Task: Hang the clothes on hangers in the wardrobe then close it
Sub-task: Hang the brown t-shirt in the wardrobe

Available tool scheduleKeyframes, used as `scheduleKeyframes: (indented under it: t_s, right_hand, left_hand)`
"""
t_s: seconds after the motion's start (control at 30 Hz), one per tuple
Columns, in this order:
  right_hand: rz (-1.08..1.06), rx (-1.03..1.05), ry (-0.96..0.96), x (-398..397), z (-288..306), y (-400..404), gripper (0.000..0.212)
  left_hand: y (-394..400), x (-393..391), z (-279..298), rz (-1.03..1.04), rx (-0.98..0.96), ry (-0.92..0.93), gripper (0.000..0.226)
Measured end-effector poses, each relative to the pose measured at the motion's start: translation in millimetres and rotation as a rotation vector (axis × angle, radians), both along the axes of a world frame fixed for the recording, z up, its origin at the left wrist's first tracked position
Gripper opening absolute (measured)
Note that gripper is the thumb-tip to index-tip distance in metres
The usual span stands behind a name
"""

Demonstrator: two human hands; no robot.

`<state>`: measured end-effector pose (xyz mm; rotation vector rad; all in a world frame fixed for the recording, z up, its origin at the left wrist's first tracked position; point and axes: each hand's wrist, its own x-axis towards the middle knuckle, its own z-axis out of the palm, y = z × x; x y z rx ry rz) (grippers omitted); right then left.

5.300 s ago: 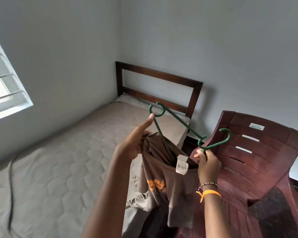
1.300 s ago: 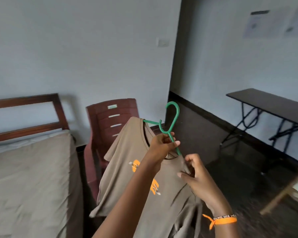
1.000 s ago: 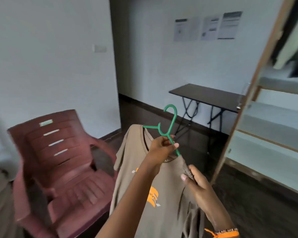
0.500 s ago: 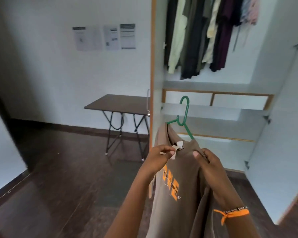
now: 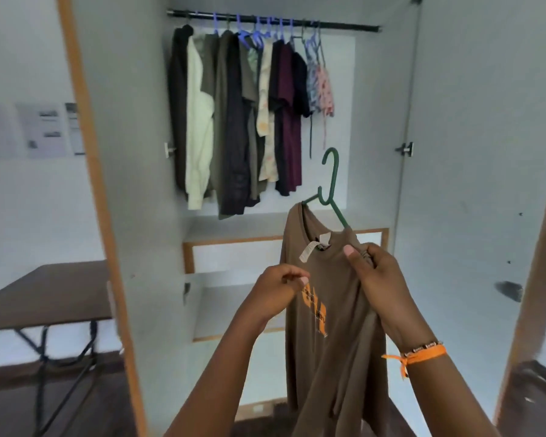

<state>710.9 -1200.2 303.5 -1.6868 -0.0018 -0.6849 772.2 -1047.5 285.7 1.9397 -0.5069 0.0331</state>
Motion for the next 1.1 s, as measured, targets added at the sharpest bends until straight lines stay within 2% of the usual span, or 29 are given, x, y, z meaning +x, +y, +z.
scheduleKeyframes:
  t_s: [0.07, 0.23, 0.47, 0.8, 1.1]
  right_hand:
    - [-0.021, 0.004, -0.058, 44, 13, -28, 0.025]
    - [-0.088, -0.051, -0.2, 160, 58, -102, 0.038]
    - [-0.145, -0.054, -0.335, 324, 143, -192, 0.028]
    - [-0.323, -0.162, -0.521, 562, 231, -266, 0.03]
    - [-0.41, -0.184, -0.609, 737, 347, -324, 0.025]
  left_hand:
    - [-28, 42, 13, -0.016, -0.006, -0.036, 0.013]
    - [-96, 150, 55, -0.03, -0.067, -0.106, 0.012]
    - [-179, 304, 115, -0.027, -0.139, -0.166, 0.011]
    - [-240, 527, 178, -0.041, -0.137, -0.276, 0.013]
    - [-288, 706, 260, -0.084, -0.084, -0.422, 0.012]
